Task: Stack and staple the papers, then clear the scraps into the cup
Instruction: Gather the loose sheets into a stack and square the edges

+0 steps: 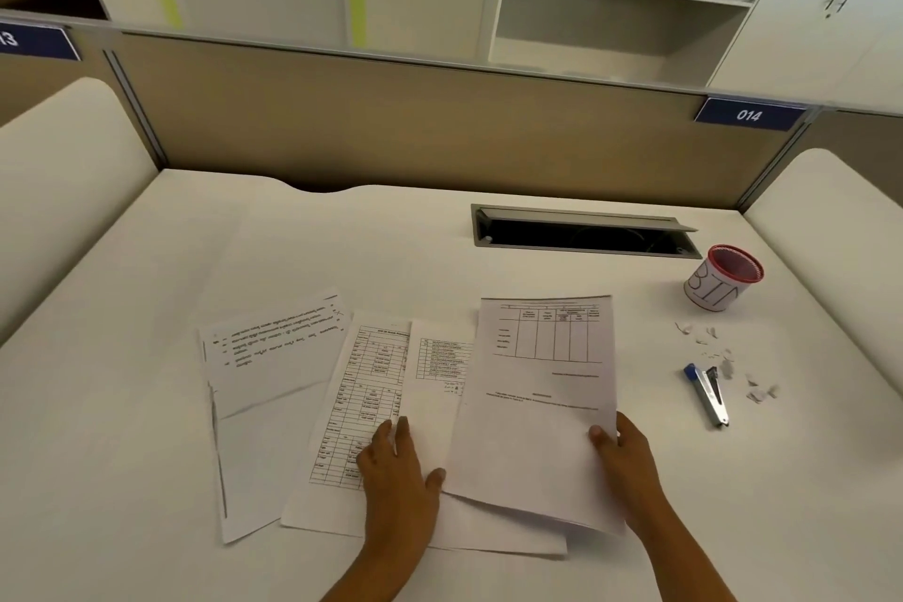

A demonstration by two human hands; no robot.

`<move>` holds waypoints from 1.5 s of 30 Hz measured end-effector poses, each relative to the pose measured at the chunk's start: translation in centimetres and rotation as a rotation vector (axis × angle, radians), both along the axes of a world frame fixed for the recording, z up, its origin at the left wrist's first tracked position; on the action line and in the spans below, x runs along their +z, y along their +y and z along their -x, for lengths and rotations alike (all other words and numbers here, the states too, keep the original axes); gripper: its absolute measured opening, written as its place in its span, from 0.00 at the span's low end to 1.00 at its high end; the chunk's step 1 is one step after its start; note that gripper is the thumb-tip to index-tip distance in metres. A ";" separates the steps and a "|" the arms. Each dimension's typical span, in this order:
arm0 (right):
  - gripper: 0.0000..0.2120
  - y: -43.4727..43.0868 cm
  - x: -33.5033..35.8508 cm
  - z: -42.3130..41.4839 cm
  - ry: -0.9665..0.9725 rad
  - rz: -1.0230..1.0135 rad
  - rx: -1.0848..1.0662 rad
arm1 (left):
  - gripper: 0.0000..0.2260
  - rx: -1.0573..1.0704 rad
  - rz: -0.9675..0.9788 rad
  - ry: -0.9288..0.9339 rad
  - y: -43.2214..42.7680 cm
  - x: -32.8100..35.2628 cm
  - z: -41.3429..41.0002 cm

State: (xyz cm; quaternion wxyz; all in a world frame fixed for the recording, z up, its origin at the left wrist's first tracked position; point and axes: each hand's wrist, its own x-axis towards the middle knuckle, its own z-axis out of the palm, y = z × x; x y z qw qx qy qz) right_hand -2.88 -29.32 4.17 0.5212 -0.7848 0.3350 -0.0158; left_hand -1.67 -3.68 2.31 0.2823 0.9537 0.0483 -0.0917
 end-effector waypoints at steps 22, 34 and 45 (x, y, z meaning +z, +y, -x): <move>0.14 2.5 -0.5 0.0 0.048 -0.172 0.139 | 0.14 0.133 0.681 0.045 2.0 2.3 -2.3; 0.17 4.8 -0.5 -0.1 0.075 -0.154 0.201 | 0.17 0.095 0.802 0.119 1.3 2.9 -2.6; 0.21 6.0 0.9 -1.7 0.019 -0.456 0.157 | 0.21 0.144 0.941 0.143 3.9 3.1 -4.0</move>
